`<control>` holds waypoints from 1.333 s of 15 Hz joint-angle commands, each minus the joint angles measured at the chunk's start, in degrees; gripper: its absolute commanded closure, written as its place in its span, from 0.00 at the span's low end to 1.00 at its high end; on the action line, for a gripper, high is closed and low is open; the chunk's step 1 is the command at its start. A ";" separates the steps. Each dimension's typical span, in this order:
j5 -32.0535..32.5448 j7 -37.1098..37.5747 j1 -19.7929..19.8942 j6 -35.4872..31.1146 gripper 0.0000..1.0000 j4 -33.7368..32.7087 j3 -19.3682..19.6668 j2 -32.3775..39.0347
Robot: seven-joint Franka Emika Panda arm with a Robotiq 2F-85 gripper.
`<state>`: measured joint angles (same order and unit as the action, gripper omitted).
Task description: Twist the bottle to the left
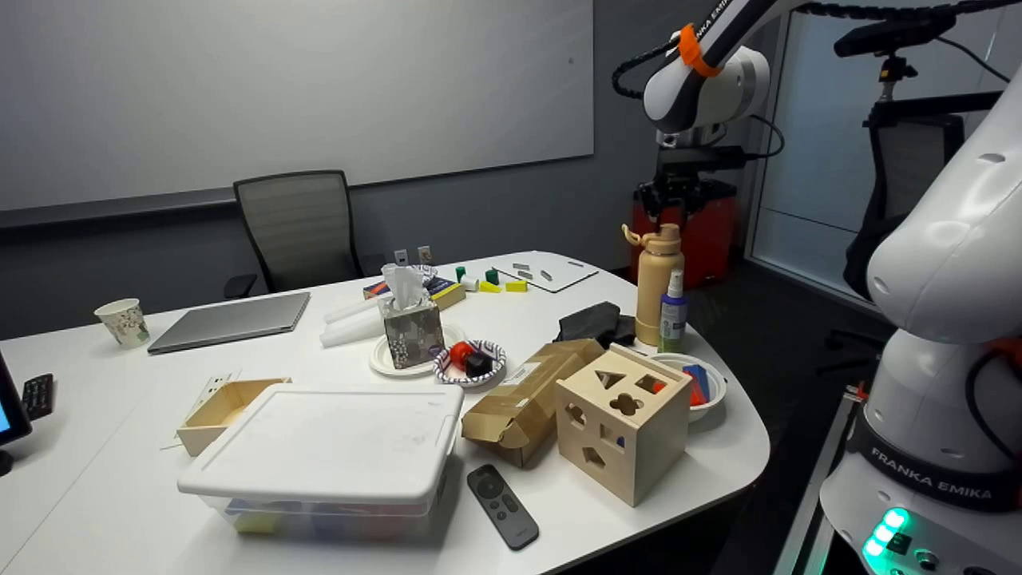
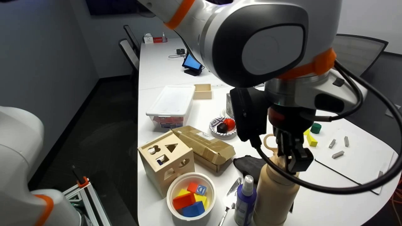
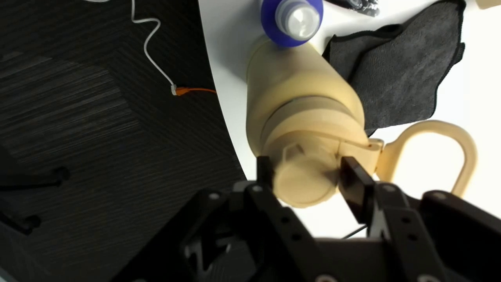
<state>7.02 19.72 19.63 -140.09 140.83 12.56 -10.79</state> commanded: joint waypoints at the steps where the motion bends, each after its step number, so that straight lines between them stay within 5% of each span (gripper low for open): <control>1: -0.30 0.44 -0.17 -0.72 0.80 -0.47 0.31 0.35; 20: -3.30 -14.37 -1.82 0.59 0.81 0.01 1.53 0.39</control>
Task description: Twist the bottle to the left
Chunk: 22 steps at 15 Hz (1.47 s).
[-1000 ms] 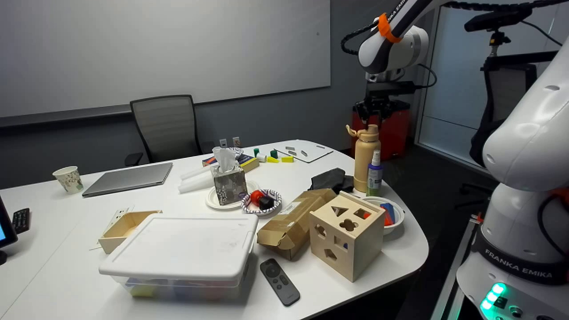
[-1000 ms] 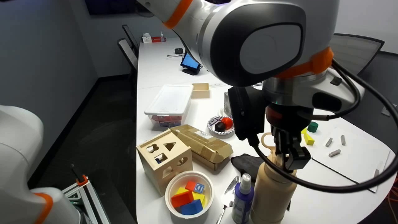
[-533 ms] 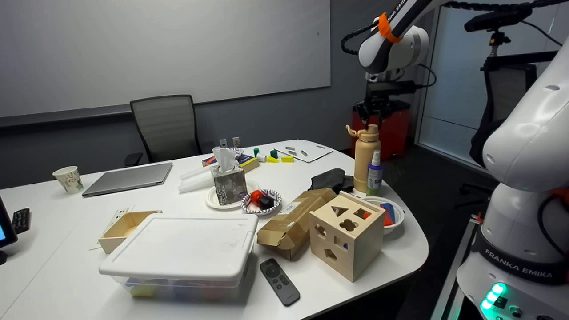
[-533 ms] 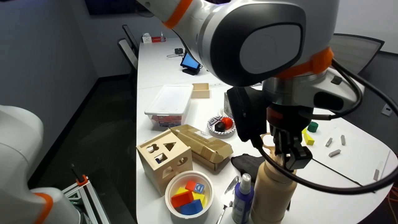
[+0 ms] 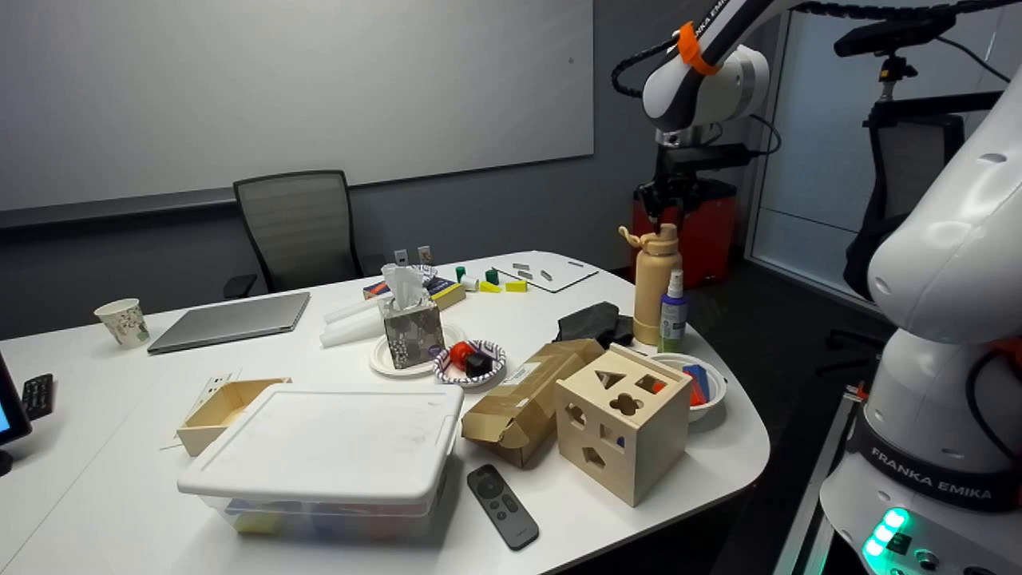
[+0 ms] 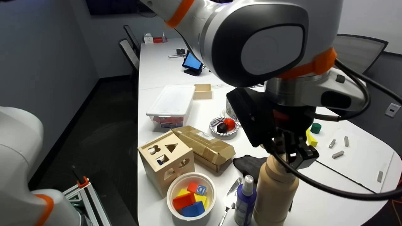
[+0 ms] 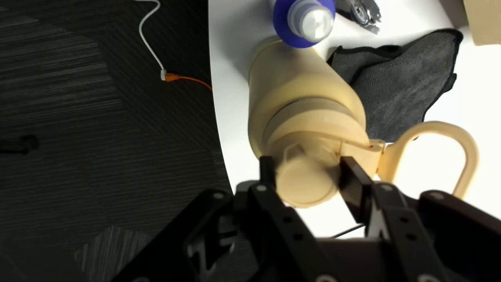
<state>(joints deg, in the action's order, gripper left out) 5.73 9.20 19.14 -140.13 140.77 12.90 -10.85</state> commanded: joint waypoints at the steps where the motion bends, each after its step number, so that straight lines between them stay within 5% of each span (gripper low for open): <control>1: -2.13 -4.72 -1.36 0.76 0.81 0.03 1.31 0.44; 22: -4.95 -23.86 -3.44 3.48 0.81 -1.04 3.92 1.20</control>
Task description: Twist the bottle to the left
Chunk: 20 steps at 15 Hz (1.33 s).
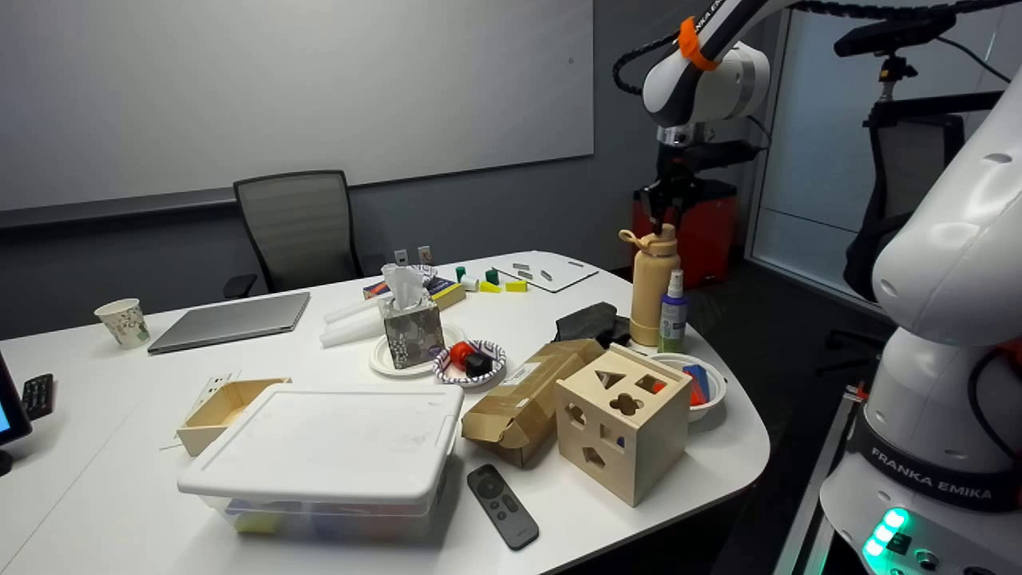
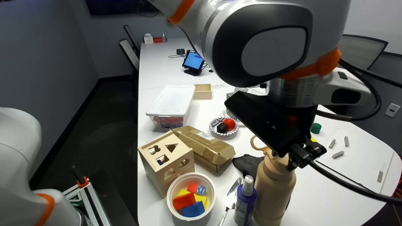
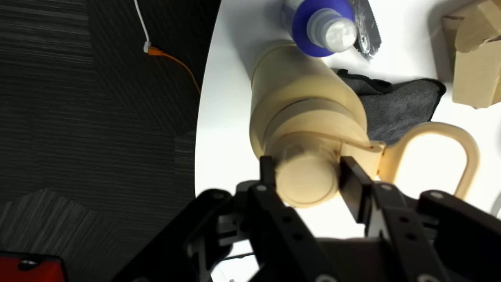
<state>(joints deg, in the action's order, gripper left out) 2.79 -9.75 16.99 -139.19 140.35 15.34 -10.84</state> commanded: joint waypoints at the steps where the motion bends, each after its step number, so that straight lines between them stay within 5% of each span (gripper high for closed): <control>1: -2.15 -6.14 -1.45 2.83 0.81 -0.78 1.58 1.35; 20: -1.33 -22.16 -2.96 5.43 0.81 -4.32 1.94 5.25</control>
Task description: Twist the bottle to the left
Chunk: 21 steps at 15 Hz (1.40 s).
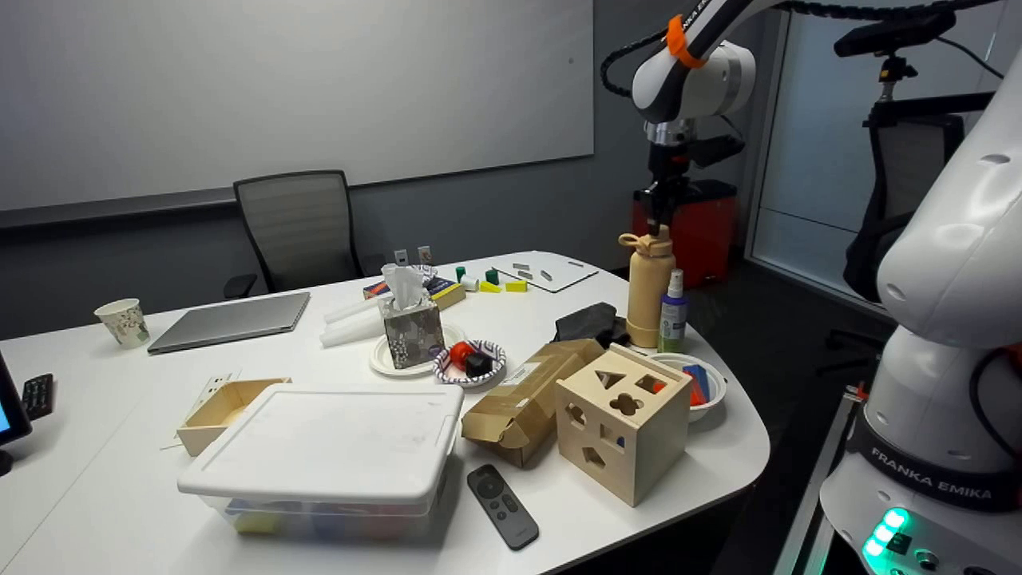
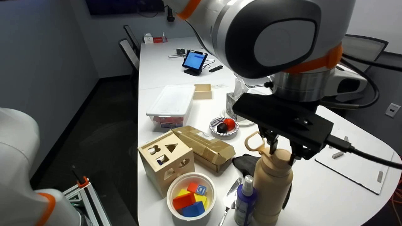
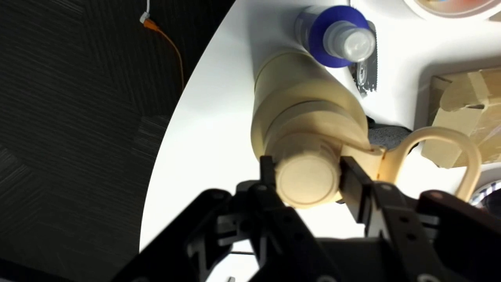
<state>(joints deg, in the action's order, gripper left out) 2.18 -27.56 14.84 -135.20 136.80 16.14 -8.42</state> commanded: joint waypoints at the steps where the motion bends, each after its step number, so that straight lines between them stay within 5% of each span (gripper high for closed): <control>1: -0.56 -5.25 -0.80 1.67 0.81 -0.87 1.16 2.91; 21: -4.53 -24.91 -0.99 4.25 0.81 -2.65 1.96 5.39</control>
<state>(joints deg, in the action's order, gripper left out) -0.28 -47.31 14.41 -132.61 134.77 16.98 -7.02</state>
